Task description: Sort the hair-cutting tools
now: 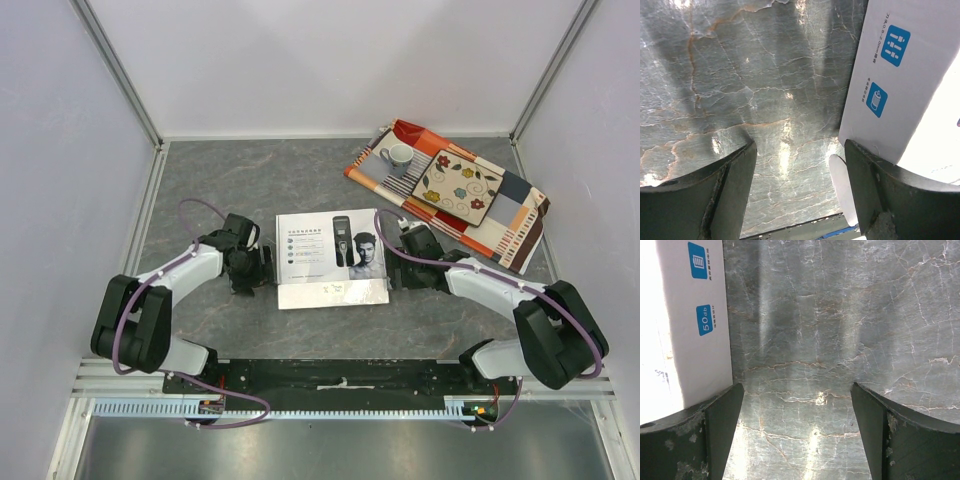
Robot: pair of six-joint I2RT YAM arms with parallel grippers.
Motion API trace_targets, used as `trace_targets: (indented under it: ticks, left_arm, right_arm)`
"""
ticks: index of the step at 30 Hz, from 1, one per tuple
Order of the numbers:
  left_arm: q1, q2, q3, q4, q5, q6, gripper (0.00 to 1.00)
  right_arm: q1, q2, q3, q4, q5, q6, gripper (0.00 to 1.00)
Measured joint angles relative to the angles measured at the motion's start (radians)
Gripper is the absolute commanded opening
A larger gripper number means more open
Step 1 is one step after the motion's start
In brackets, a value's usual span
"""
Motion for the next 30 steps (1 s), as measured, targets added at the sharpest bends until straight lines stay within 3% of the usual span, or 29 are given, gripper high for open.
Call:
trace_targets:
  ticks: [14, 30]
  left_arm:
    - [0.000, -0.045, -0.043, 0.047, -0.027, -0.074, 0.81]
    - [-0.019, 0.023, 0.165, -0.152, -0.219, 0.026, 0.82]
  right_arm:
    - [0.011, -0.004, -0.006, 0.005, 0.014, 0.018, 0.98]
    - [0.054, 0.005, 0.007, 0.010, -0.018, 0.033, 0.98]
